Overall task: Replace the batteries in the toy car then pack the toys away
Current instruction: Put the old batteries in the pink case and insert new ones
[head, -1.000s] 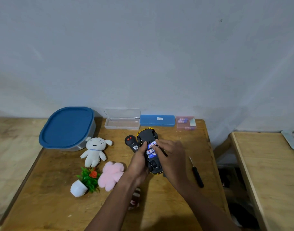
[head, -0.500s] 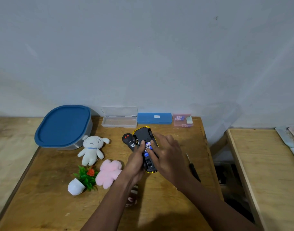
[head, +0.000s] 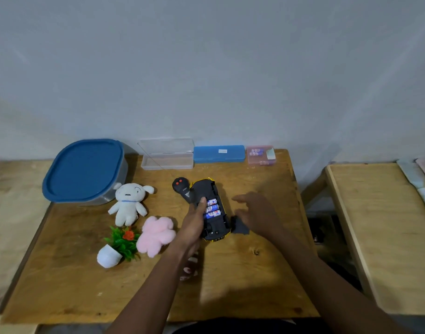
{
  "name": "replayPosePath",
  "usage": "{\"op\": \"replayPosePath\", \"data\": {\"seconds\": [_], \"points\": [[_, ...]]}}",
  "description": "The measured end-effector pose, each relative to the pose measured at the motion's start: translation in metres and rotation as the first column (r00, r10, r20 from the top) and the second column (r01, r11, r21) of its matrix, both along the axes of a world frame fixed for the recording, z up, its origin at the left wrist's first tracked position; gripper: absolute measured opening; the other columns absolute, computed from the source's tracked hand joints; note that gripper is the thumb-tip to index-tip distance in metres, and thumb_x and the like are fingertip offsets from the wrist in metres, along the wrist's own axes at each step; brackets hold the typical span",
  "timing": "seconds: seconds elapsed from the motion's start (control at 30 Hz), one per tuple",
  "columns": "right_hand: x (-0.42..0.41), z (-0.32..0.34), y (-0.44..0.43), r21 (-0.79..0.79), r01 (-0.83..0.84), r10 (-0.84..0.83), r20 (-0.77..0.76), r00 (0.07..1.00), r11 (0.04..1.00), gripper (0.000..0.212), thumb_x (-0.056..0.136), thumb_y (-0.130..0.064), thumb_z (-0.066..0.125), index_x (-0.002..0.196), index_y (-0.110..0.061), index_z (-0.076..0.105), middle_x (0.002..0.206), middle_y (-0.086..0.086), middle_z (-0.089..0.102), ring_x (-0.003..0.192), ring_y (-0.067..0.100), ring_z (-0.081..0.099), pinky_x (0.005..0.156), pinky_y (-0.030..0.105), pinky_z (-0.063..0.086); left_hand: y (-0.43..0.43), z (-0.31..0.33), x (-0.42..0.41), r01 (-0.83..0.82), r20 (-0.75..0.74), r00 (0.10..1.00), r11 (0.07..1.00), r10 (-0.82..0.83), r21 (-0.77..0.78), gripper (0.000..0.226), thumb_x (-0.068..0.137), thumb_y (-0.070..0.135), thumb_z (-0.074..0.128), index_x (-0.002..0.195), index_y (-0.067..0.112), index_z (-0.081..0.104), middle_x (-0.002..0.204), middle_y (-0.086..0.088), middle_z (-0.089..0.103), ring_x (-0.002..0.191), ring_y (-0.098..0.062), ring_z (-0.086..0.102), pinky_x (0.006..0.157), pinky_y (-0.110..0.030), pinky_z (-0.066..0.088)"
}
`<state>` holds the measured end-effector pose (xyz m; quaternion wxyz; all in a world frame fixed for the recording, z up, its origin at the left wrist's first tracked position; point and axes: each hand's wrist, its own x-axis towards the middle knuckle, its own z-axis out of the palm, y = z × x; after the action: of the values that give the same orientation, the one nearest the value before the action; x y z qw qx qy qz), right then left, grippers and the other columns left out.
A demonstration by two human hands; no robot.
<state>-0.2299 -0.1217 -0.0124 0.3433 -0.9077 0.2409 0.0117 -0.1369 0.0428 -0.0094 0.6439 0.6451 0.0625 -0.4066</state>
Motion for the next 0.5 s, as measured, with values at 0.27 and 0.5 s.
{"op": "replayPosePath", "data": {"seconds": [0.27, 0.5], "points": [[-0.018, -0.03, 0.006, -0.252, -0.2, 0.14, -0.237, 0.961, 0.947, 0.05, 0.079, -0.027, 0.073, 0.128, -0.02, 0.064, 0.11, 0.009, 0.064, 0.108, 0.032, 0.058, 0.09, 0.043, 0.051, -0.006, -0.01, -0.018, 0.05, -0.064, 0.997, 0.998, -0.047, 0.042, 0.043, 0.101, 0.042, 0.052, 0.134, 0.014, 0.057, 0.113, -0.011, 0.076, 0.102, -0.033, 0.073, 0.091, -0.051, 0.058], [-0.021, -0.04, 0.007, -0.266, -0.172, 0.118, -0.207, 0.971, 0.948, 0.032, 0.079, -0.024, 0.073, 0.111, -0.021, 0.07, 0.104, 0.005, 0.062, 0.107, 0.029, 0.053, 0.086, 0.039, 0.047, -0.006, -0.012, -0.019, 0.069, -0.068, 0.995, 0.997, -0.066, 0.043, 0.041, 0.102, 0.04, 0.051, 0.133, 0.015, 0.057, 0.118, -0.014, 0.074, 0.108, -0.037, 0.07, 0.093, -0.052, 0.057]]}}
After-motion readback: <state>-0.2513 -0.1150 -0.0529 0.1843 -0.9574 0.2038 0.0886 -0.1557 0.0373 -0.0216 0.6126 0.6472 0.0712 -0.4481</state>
